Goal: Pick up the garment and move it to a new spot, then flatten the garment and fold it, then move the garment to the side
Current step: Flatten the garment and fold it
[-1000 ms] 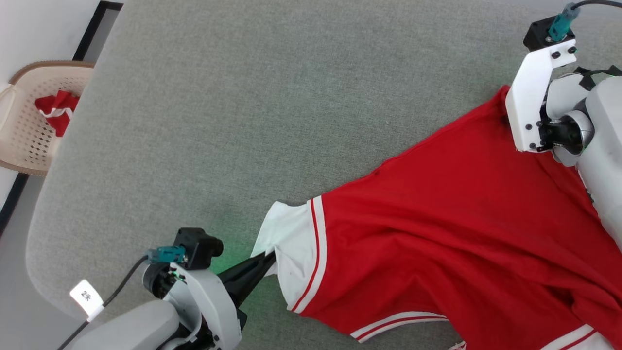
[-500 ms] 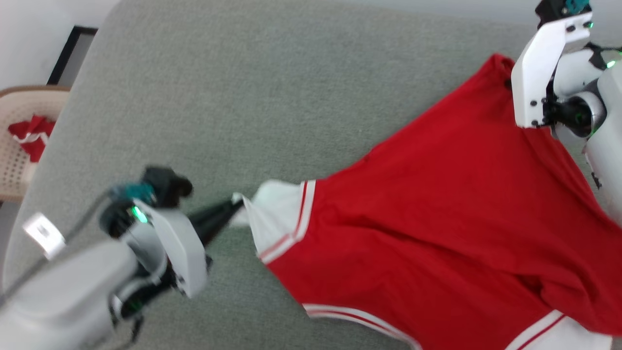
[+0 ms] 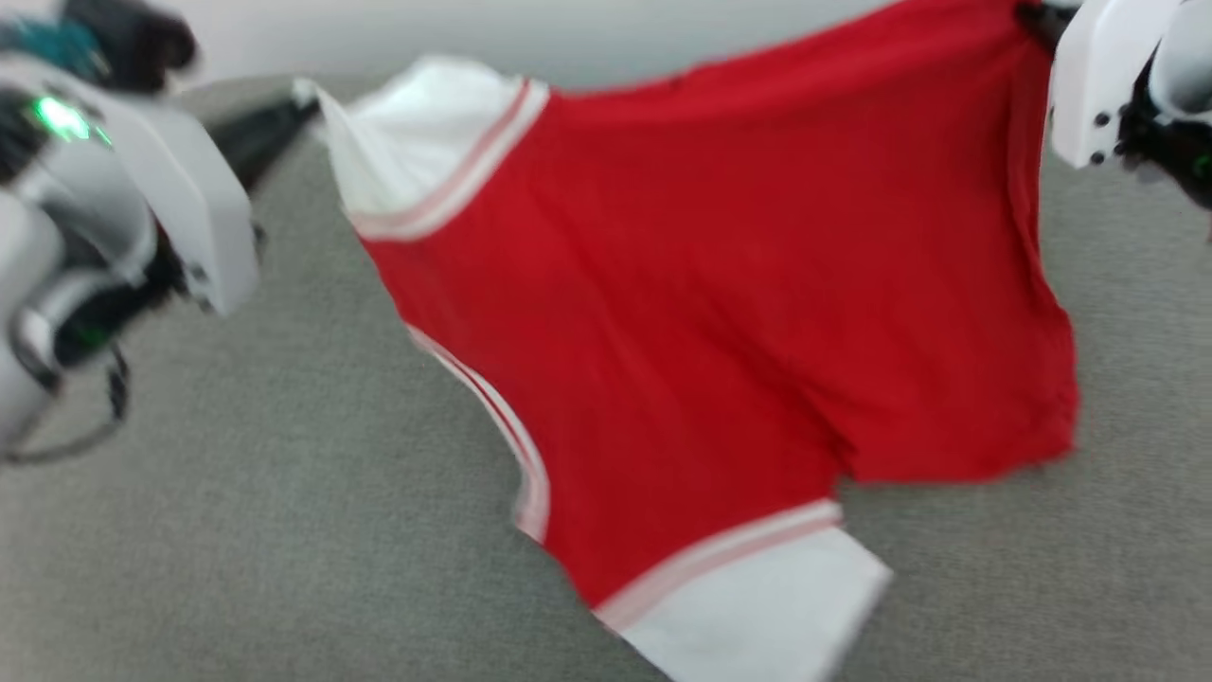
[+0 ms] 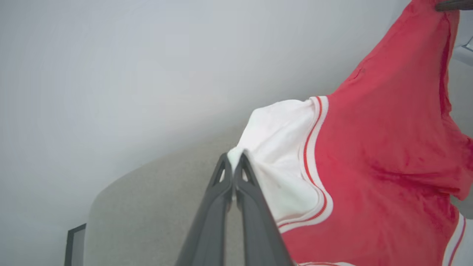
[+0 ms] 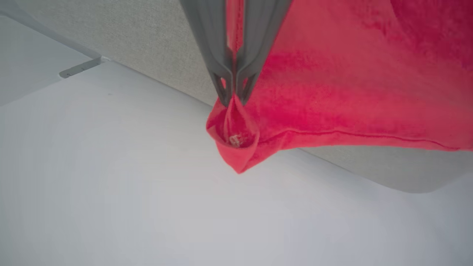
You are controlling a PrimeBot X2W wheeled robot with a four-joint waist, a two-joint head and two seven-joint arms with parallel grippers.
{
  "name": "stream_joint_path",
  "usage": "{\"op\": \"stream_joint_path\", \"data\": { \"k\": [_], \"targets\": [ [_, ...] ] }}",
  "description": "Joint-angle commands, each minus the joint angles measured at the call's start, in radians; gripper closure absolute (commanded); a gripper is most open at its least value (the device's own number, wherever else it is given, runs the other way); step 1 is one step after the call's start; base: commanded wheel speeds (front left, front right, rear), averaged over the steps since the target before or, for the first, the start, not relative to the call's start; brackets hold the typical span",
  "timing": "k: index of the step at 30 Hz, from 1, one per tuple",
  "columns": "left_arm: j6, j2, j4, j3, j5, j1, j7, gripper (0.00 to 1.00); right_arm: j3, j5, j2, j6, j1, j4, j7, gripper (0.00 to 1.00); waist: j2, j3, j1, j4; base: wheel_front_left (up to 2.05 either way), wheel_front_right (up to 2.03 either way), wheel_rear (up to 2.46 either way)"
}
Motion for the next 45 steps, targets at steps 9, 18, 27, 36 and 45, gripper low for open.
{"op": "stream_joint_path", "data": {
  "k": [9, 18, 27, 36, 45],
  "targets": [
    [-0.026, -0.051, 0.188, 0.036, 0.078, -0.246, 0.053, 1.0, -0.029, -0.028, -0.029, -0.002, -0.052, -0.089, -0.069, 1.0, -0.0001, -0.049, 0.0, -0.073, 0.0, 0.0, 0.0],
    [-0.05, -0.119, 0.351, 0.053, 0.134, -0.428, 0.015, 1.0, -0.111, -0.093, -0.005, -0.002, -0.099, -0.1, -0.122, 1.0, -0.0001, -0.034, 0.0, -0.094, 0.0, 0.0, 0.0],
    [-0.06, -0.163, 0.452, 0.05, 0.194, -0.543, -0.086, 1.0, -0.202, -0.19, 0.043, -0.002, -0.152, -0.062, -0.186, 1.0, -0.0001, 0.054, 0.0, -0.108, 0.0, 0.0, 0.0],
    [-0.057, -0.223, 0.599, 0.068, 0.286, -0.736, -0.283, 1.0, -0.371, -0.449, 0.16, -0.002, -0.305, 0.059, -0.441, 1.0, -0.0001, 0.269, 0.0, -0.135, 0.0, 0.0, 0.0],
    [-0.062, -0.274, 0.692, 0.121, 0.301, -0.886, -0.434, 1.0, -0.58, -0.751, 0.249, -0.002, -0.395, 0.169, -0.651, 1.0, -0.0001, 0.428, 0.0, -0.133, 0.0, 0.0, 0.0]
  ]
}}
